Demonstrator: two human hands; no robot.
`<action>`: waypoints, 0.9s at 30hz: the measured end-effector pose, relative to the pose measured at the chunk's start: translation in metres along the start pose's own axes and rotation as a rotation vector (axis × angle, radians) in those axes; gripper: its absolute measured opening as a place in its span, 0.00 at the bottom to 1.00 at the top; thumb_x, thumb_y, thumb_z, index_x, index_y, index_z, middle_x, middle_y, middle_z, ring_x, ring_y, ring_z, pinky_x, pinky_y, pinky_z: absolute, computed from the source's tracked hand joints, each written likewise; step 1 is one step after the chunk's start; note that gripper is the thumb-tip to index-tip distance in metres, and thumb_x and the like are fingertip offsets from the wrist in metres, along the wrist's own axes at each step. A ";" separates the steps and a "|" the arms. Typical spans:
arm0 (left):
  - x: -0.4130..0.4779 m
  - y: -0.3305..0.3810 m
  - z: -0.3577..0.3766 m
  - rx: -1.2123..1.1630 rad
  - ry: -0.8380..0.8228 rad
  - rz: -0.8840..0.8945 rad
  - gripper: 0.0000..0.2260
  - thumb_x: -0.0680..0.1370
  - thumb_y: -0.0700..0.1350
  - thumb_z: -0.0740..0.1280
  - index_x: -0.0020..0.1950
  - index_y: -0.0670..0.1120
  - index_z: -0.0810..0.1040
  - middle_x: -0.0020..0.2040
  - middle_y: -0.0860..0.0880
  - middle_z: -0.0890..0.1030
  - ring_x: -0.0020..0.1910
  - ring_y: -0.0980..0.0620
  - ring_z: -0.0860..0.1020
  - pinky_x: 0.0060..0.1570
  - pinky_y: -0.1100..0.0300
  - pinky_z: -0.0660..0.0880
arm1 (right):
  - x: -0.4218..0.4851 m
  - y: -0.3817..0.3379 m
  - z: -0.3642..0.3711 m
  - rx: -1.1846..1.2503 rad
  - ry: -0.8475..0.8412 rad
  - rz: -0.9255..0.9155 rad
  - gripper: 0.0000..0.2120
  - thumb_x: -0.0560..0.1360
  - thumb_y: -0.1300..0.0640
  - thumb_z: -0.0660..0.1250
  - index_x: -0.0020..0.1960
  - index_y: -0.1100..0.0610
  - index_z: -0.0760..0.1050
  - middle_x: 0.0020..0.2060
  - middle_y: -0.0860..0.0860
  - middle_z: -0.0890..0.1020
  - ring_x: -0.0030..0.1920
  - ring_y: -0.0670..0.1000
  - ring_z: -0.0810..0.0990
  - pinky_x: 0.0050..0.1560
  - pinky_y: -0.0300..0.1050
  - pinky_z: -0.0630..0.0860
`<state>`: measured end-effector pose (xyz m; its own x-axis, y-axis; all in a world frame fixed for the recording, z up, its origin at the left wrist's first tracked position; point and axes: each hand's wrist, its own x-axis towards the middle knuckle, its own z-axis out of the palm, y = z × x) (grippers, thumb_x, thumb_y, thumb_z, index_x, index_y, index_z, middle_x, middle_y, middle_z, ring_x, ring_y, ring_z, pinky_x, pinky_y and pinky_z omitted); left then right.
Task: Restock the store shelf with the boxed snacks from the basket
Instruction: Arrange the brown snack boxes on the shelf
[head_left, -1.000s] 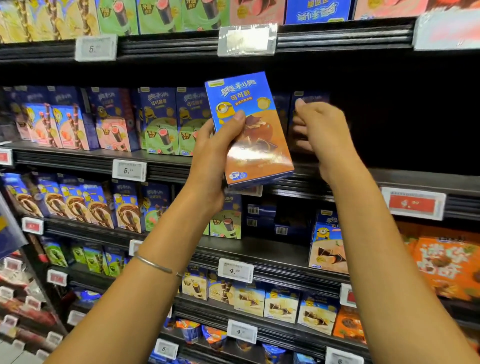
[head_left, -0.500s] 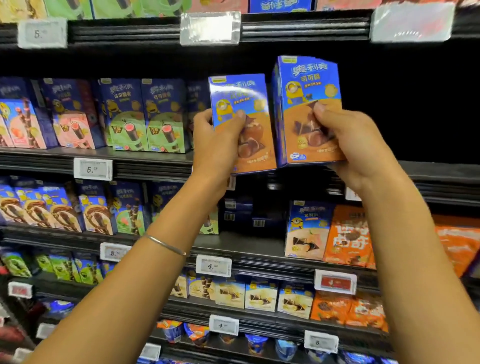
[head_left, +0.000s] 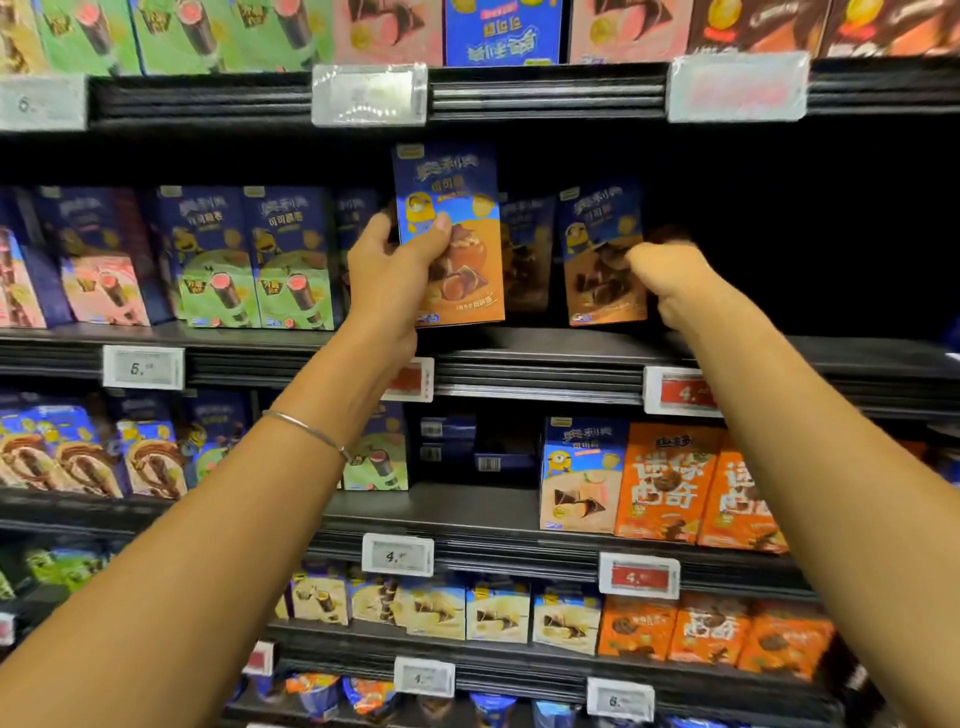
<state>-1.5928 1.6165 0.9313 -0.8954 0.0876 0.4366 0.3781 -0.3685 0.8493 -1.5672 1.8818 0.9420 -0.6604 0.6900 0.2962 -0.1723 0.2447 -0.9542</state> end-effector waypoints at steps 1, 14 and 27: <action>0.000 -0.001 -0.002 0.003 -0.002 -0.001 0.10 0.80 0.44 0.75 0.59 0.44 0.80 0.52 0.46 0.88 0.48 0.49 0.88 0.47 0.49 0.86 | 0.006 0.002 0.001 -0.035 0.000 0.001 0.08 0.77 0.64 0.68 0.55 0.59 0.77 0.45 0.53 0.81 0.37 0.48 0.81 0.28 0.35 0.75; -0.002 0.006 -0.016 0.094 -0.038 0.045 0.07 0.83 0.47 0.71 0.59 0.49 0.81 0.50 0.53 0.89 0.50 0.53 0.88 0.46 0.54 0.86 | 0.046 0.022 0.017 -0.438 -0.022 -0.016 0.20 0.81 0.52 0.68 0.70 0.57 0.72 0.65 0.56 0.77 0.63 0.56 0.76 0.58 0.45 0.72; 0.008 -0.002 -0.017 0.258 -0.013 0.042 0.04 0.83 0.46 0.71 0.57 0.51 0.78 0.51 0.53 0.87 0.48 0.55 0.88 0.44 0.54 0.85 | 0.042 0.024 0.026 -0.628 0.050 -0.184 0.20 0.81 0.46 0.65 0.66 0.60 0.76 0.63 0.60 0.80 0.62 0.62 0.78 0.61 0.51 0.75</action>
<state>-1.6046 1.6018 0.9281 -0.8751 0.0900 0.4754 0.4639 -0.1237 0.8772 -1.6180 1.8990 0.9308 -0.6237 0.6259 0.4682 0.1905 0.7026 -0.6856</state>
